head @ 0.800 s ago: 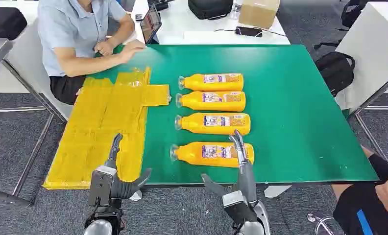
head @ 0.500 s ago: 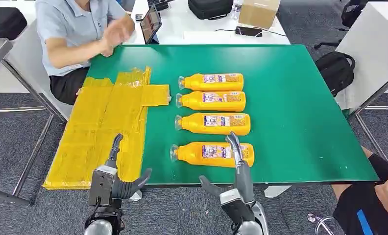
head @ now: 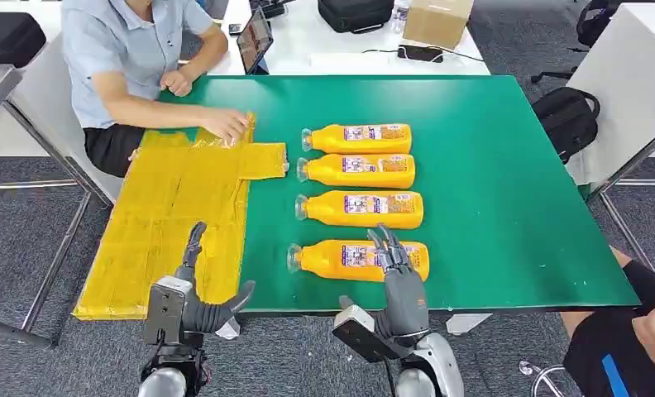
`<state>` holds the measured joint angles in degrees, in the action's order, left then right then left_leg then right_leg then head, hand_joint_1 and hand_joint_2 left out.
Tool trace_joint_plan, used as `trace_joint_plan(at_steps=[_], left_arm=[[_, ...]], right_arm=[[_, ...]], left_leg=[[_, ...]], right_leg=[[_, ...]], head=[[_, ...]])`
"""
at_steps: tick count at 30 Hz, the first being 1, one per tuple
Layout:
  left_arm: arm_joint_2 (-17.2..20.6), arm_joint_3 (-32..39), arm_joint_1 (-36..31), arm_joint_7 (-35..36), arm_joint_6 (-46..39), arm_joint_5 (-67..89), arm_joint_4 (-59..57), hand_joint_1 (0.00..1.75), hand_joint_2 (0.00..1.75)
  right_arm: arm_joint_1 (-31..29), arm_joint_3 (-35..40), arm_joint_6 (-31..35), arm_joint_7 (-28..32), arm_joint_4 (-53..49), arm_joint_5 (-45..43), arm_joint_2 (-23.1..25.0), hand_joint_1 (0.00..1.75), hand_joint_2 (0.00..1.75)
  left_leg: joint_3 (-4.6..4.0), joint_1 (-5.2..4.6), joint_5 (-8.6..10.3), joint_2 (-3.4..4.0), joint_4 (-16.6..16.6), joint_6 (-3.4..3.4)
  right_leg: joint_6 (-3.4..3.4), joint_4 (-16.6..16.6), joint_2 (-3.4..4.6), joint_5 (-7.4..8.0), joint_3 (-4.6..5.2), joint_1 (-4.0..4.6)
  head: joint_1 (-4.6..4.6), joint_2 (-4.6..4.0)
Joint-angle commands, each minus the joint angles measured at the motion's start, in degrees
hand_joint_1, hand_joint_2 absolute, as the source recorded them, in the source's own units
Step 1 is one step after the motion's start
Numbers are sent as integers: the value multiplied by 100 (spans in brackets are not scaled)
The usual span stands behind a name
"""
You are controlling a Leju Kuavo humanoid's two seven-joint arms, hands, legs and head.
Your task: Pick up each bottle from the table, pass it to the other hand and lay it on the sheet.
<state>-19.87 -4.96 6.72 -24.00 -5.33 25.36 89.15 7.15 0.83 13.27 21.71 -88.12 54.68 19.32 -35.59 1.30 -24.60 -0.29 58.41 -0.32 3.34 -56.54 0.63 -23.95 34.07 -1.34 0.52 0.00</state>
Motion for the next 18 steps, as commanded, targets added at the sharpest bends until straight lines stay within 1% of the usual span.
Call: trace_joint_plan(at_steps=[1,2,3,4,5,6,7,8,10,12,14,15,16,18], left_arm=[[-13,3,-127,0,70,-31,-179,0,175],[-13,17,-87,0,55,-30,-141,0,175],[-13,47,-67,0,48,-37,-118,0,175],[-13,88,-69,11,72,-109,-139,0,175],[-13,99,-88,30,111,-146,-195,0,175],[-13,83,-125,43,167,-165,-295,0,175],[-13,59,-156,44,185,-165,-373,0,175],[-13,42,-179,48,182,-166,-431,0,175],[-13,61,-229,36,182,-181,-506,0,175],[-13,91,-258,35,181,-192,-555,0,175],[-13,132,-249,53,185,-174,-600,0,175],[-13,184,-217,71,196,-147,-643,0,175],[-13,210,-210,71,193,-140,-659,0,175],[-13,246,-214,67,189,-137,-666,0,175]], right_arm=[[-57,-90,286,-499,-125,1183,-255,0,175],[-46,-130,199,-643,-164,1404,-263,0,175],[-63,-150,64,-804,-140,1614,-284,0,0],[-123,-191,-81,-905,-29,1733,-288,0,0],[-182,-221,-126,-955,92,1807,-298,0,0],[-263,-229,-100,-988,252,1960,-345,0,0],[-326,-241,-100,-1014,391,2041,-370,0,0],[-389,-260,-119,-1022,516,2067,-368,0,175],[-528,-265,-152,-1135,776,2285,-387,0,175],[-610,-279,-49,-1261,923,2464,-375,0,175],[-694,-337,-226,-1484,1082,2613,-350,0,175],[-739,-331,-212,-1640,1259,2879,-401,0,175],[-760,-387,-198,-1664,1335,2885,-393,0,175],[-782,-451,-192,-1681,1383,2879,-401,0,175]], left_leg=[[27,-1,-8,0,-7,11],[20,0,-6,-3,-5,9],[12,-1,-3,-5,-4,7],[27,-2,-8,-7,-6,11],[16,-1,-4,-4,-5,8],[31,1,-8,2,-8,11],[24,-1,-5,3,-9,9],[19,0,-2,1,-8,7],[23,1,-1,1,-12,8],[28,0,-2,8,-13,9],[30,1,-2,3,-15,10],[23,-1,-1,1,-12,7],[36,3,-3,7,-17,10],[20,1,-2,3,-10,6]], right_leg=[[-18,9,-10,-7,-29,4],[-14,8,-11,-6,-24,4],[-10,5,-11,-5,-15,2],[-17,7,-17,-11,-30,3],[-11,6,-11,-6,-19,2],[-17,12,-8,-7,-34,6],[-13,11,-5,-3,-25,3],[-10,11,-4,-1,-22,3],[-13,16,-6,1,-26,5],[-14,17,0,1,-29,4],[-16,18,-6,0,-33,5],[-12,13,-6,0,-24,3],[-17,22,-2,1,-38,8],[-9,12,-3,0,-22,4]], head=[[-2,0],[-2,0],[-2,0],[-2,0],[-2,0],[-2,0],[-2,0],[-2,0],[-2,0],[-2,0],[-2,0],[-4,0],[-2,0],[-2,0]])
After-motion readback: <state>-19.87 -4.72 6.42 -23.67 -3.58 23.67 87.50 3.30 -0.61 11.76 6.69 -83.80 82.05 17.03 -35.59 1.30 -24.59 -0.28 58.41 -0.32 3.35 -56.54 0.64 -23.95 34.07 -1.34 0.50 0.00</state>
